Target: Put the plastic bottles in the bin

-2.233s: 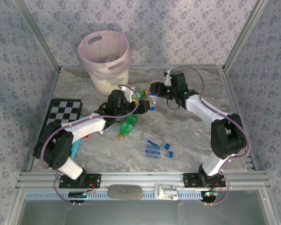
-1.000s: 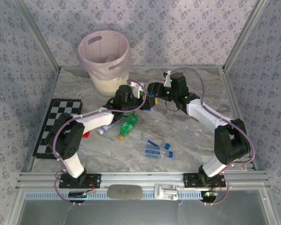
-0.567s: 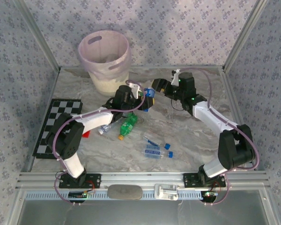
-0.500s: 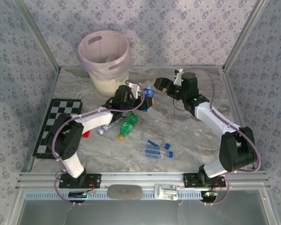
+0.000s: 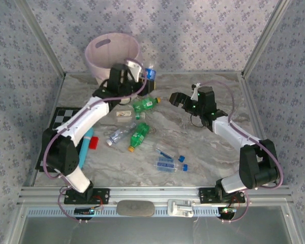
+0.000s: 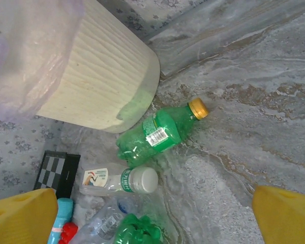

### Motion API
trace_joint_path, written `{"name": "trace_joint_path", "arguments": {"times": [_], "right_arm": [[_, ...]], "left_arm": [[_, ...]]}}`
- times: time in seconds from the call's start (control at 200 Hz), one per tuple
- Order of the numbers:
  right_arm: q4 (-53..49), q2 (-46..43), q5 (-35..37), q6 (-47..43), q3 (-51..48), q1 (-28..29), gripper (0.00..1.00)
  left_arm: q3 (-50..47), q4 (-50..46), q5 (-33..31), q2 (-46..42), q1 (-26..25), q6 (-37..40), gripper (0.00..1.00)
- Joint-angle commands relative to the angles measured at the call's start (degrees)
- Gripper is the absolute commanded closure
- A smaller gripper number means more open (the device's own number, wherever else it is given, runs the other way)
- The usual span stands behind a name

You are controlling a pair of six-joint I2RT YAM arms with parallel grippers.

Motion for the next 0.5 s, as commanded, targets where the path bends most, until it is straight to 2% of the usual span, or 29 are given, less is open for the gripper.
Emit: {"name": "trace_joint_path", "arguments": {"times": [0.0, 0.17, 0.495], "right_arm": [[-0.52, 1.16, 0.77, -2.25, -0.44, 0.51, 0.0], [-1.19, 2.23, 0.57, -4.23, 0.19, 1.59, 0.0], [-5.12, 3.29, 0.72, -6.75, 2.64, 2.98, 0.0]], "left_arm": [[9.89, -12.75, -2.38, -0.5, 1.8, 11.9, 0.52], [22.02, -20.18, -4.02, 3.16, 6.65, 17.67, 0.52], [40.64, -29.54, -9.16, 13.78, 14.95, 22.45, 0.52]]}}
